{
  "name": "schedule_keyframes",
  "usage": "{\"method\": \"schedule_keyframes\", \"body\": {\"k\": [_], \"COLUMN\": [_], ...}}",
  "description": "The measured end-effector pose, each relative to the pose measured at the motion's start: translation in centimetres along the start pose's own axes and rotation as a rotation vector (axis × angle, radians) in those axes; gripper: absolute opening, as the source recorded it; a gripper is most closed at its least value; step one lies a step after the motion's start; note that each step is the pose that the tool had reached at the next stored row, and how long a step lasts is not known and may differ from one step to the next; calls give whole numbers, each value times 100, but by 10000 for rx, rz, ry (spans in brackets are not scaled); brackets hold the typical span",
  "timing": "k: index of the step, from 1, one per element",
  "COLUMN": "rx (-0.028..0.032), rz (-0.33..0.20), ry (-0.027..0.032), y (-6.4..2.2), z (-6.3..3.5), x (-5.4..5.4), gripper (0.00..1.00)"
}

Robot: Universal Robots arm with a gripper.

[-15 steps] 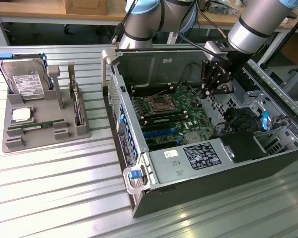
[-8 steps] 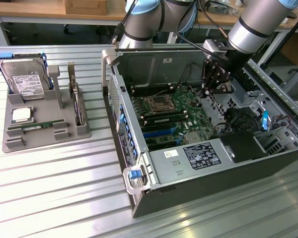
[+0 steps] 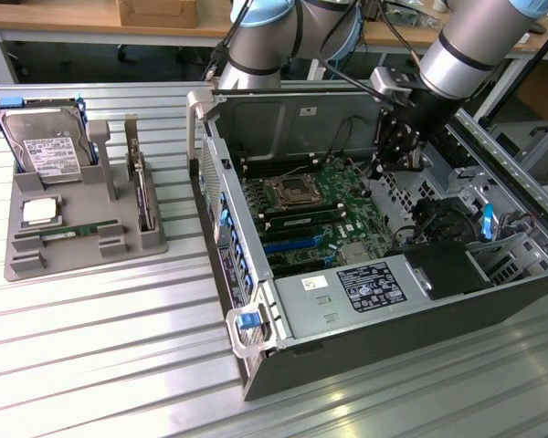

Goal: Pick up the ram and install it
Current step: 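Press down the ram until it locks into place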

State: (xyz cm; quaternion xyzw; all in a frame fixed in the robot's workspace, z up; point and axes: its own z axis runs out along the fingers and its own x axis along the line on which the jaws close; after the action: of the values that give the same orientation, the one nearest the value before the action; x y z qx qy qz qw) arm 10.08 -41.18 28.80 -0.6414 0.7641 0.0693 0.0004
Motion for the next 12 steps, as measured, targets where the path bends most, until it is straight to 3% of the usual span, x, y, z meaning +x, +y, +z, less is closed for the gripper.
{"method": "schedule_keyframes", "body": {"k": [12], "rx": [221], "rz": [2449], "ry": [-260], "y": [-1], "z": [13], "x": [1], "gripper": [11]}}
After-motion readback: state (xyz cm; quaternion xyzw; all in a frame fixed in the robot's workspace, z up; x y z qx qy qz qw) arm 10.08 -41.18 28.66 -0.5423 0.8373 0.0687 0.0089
